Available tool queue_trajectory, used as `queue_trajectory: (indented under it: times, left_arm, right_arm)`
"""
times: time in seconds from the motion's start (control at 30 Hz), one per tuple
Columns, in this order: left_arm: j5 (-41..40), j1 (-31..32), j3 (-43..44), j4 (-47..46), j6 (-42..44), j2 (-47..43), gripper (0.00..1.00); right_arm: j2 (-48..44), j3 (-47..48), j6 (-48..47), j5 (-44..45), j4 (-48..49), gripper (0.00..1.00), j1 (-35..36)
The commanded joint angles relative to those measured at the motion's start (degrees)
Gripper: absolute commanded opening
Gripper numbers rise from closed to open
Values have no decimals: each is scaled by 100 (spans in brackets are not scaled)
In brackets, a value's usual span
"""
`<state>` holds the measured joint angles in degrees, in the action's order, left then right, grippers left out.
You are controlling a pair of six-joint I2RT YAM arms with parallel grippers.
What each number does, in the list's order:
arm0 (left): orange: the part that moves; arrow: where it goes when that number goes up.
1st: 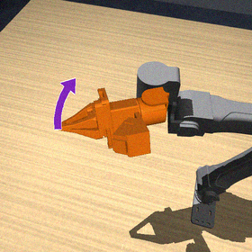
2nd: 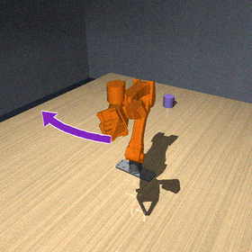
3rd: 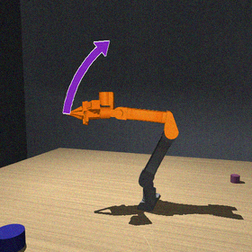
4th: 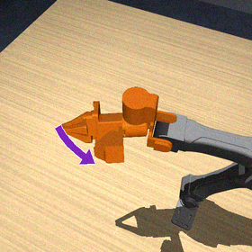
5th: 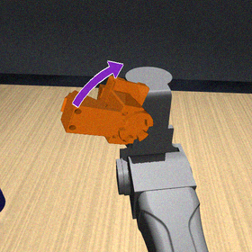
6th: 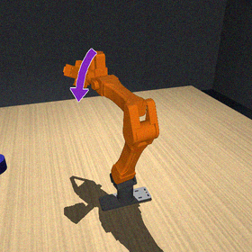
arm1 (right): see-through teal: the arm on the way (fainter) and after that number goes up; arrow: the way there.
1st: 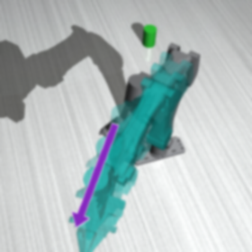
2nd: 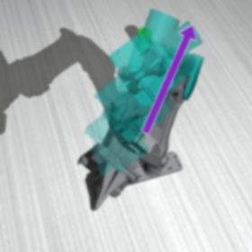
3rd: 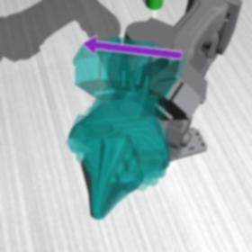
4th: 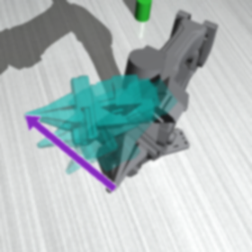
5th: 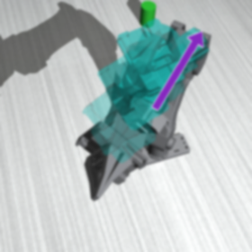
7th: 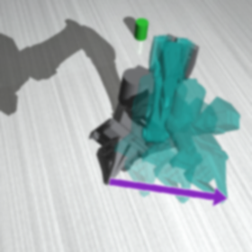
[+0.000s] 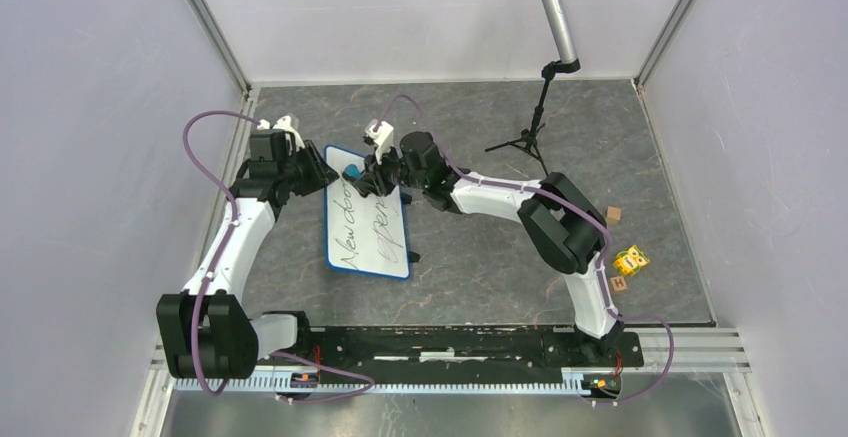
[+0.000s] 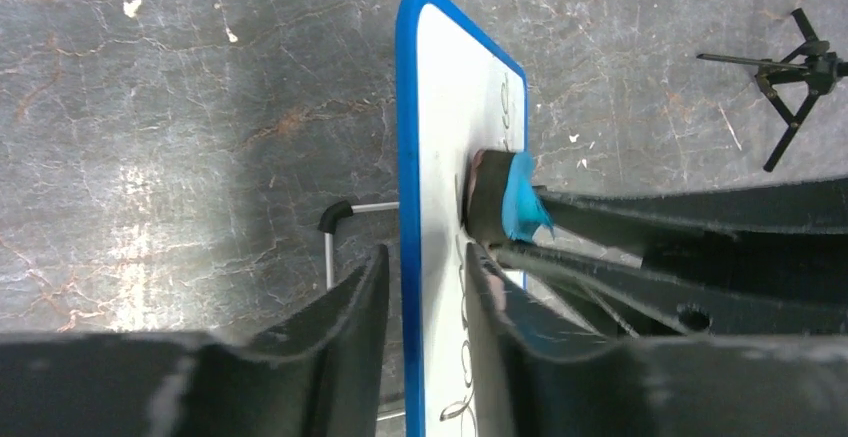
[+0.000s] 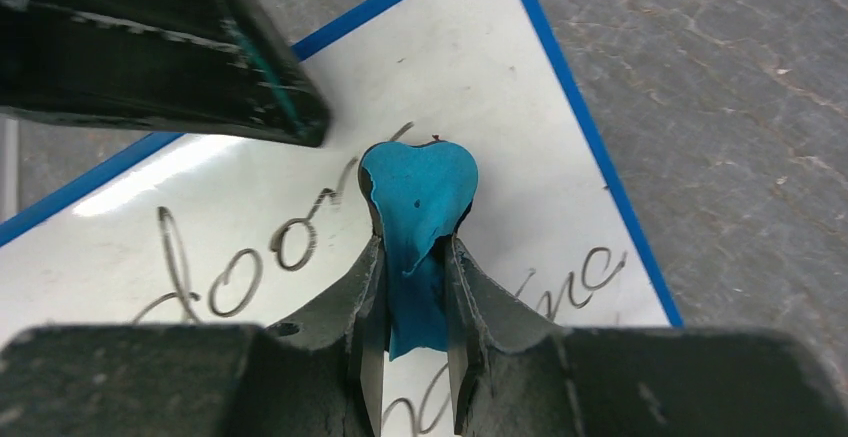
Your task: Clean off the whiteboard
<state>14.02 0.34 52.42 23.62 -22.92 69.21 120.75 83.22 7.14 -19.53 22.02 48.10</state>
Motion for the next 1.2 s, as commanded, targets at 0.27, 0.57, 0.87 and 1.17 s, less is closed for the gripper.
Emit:
queue_trajectory:
  times: [0.27, 0.57, 0.87, 1.17]
  left_arm:
    - [-74, -510, 241, -228, -992, -229, 89]
    - [614, -643, 737, -797, -1240, 950, 61]
    - [630, -634, 501, -1066, -775, 1043, 33]
    - [1086, -615, 471, -1368, -822, 1222, 14]
  right_arm:
    - [-308, -114, 846, -185, -80, 5, -246]
    - [69, 423, 871, -519, -258, 5, -256]
    - [766, 1443, 512, -756, -946, 6, -222]
    - [522, 1488, -356, -636, -1580, 6, 146]
